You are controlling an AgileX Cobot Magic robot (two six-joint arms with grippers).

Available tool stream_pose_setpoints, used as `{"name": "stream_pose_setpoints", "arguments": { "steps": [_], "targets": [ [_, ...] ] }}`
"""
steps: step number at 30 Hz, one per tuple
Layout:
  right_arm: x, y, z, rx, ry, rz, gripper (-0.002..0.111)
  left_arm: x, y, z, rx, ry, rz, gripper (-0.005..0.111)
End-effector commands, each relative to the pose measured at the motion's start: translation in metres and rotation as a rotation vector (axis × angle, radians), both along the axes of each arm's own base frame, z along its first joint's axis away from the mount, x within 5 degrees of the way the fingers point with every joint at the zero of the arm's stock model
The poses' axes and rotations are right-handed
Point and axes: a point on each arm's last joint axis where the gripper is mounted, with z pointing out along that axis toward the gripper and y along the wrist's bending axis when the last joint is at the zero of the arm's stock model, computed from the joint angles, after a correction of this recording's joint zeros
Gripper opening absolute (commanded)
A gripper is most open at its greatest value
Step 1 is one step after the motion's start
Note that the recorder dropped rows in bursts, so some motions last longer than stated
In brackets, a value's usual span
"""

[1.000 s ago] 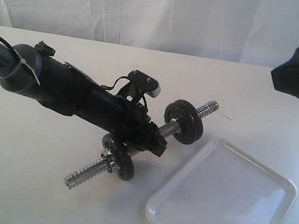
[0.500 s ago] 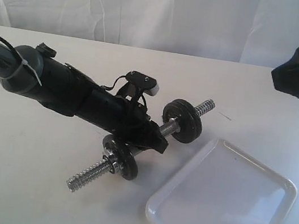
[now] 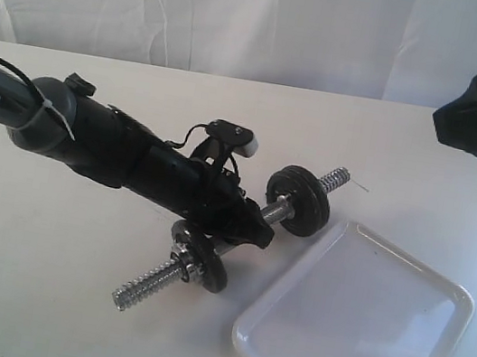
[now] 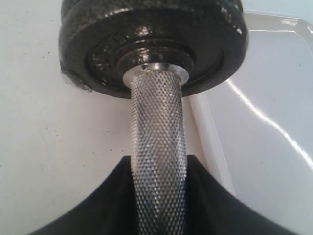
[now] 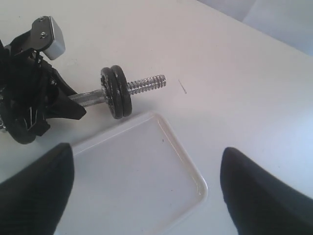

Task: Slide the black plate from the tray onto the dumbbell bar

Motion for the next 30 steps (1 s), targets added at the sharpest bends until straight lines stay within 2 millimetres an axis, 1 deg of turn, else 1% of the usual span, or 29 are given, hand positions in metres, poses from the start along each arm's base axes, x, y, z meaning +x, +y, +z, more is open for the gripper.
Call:
{"name": "stream_pose_setpoints", "arguments": {
  "steps": [1, 11, 14, 21, 25, 30],
  "targets": [
    [-0.001, -0.002, 0.001, -0.004, -0.009, -0.008, 0.076, -0.006, -0.009, 0.034, -0.132, 0.011, -0.072, 0.000],
    [-0.001, -0.002, 0.001, -0.002, -0.010, -0.007, 0.076, -0.006, -0.008, 0.033, -0.120, 0.022, -0.071, 0.000],
    [-0.001, -0.002, 0.001, 0.001, -0.009, -0.010, 0.076, -0.005, -0.008, 0.030, -0.111, 0.028, -0.053, 0.000],
    [-0.001, -0.002, 0.001, 0.007, -0.007, -0.015, 0.076, -0.004, -0.009, 0.015, -0.103, 0.085, -0.047, 0.000],
    [-0.001, -0.002, 0.001, 0.007, -0.007, -0.015, 0.076, -0.005, -0.010, 0.011, -0.102, 0.096, -0.054, 0.000],
    [-0.001, -0.002, 0.001, 0.007, -0.007, -0.015, 0.076, -0.005, -0.010, 0.011, -0.103, 0.098, -0.056, 0.000]
  ]
}}
